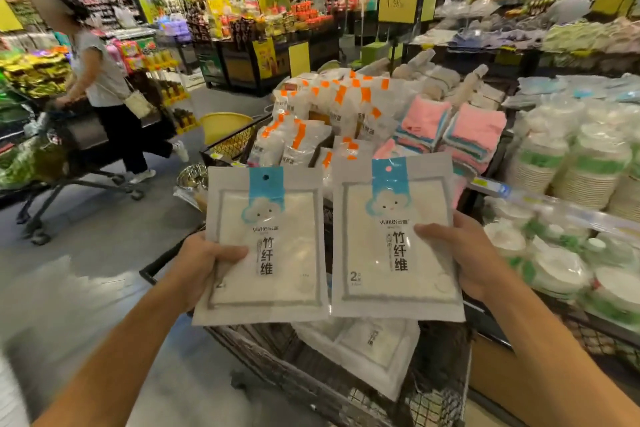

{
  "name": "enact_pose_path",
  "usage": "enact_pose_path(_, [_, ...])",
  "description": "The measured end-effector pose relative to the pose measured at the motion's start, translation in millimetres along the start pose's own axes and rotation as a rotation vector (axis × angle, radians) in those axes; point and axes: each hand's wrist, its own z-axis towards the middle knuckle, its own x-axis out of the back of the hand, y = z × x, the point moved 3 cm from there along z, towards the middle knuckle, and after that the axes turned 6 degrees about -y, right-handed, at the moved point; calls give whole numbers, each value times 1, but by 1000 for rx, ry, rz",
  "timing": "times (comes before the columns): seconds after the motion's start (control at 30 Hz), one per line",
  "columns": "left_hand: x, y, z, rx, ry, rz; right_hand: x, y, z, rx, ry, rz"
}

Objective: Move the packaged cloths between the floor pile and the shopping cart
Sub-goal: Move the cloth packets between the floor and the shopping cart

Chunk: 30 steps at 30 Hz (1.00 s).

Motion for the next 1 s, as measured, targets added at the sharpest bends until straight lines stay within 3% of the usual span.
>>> enact_pose_path(0.27, [-17,-34,92,166,44,86,42,51,54,-151,58,87])
enact_pose_path(0.5, [-12,-100,175,286,7,141,62,121,67,-295,244,161])
enact_pose_path(0.7, [-6,-179,237,447,-161,138,50,189,68,-420,386,158])
enact_pose_path(1.0, [1,-314,323,598,-278,199,48,324,92,-602,551,178])
